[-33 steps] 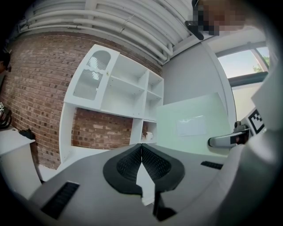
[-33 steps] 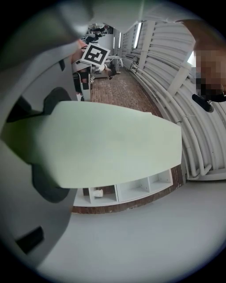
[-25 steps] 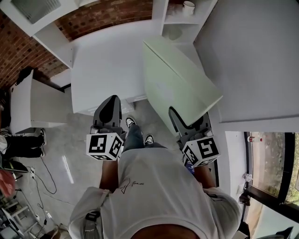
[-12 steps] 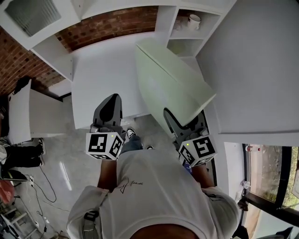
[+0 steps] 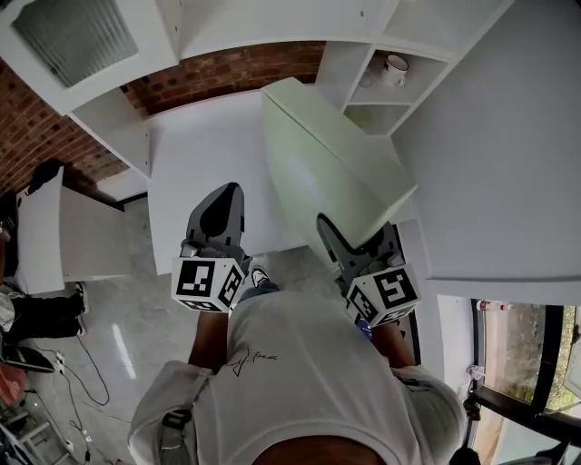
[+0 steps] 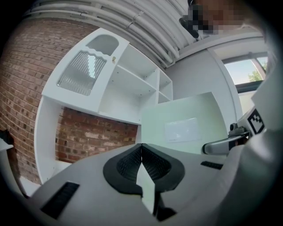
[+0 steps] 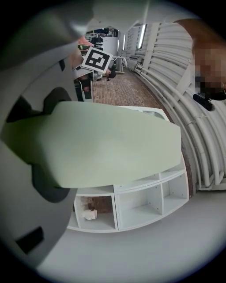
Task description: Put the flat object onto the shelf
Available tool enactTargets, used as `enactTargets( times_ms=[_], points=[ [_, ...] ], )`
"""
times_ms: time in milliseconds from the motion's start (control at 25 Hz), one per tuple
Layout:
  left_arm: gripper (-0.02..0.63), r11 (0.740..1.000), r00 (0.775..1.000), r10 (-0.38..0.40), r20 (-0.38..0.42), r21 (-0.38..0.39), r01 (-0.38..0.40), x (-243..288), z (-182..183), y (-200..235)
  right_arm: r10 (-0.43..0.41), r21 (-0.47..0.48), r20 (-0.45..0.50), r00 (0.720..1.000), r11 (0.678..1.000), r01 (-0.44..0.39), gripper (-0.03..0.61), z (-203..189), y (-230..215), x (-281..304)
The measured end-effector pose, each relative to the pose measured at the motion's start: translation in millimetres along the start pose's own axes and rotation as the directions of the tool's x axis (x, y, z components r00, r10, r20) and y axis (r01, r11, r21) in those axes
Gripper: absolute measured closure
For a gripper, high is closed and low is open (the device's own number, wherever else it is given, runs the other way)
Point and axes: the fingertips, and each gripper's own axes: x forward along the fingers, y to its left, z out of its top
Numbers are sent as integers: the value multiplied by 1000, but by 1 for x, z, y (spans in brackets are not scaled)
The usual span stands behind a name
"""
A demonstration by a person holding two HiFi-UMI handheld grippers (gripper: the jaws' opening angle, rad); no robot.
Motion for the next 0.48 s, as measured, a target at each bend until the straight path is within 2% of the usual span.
enactTargets(
  times_ms=[280,480],
  points=[
    [600,999,999,-33,-1,-11,33,12,3,25,6,29,-9,1000,1000,-6,303,9,8,27],
    [600,999,999,-42,8,-30,42,17,6,35,-4,12,-27,1000,1000,4,303,13,9,34]
  ],
)
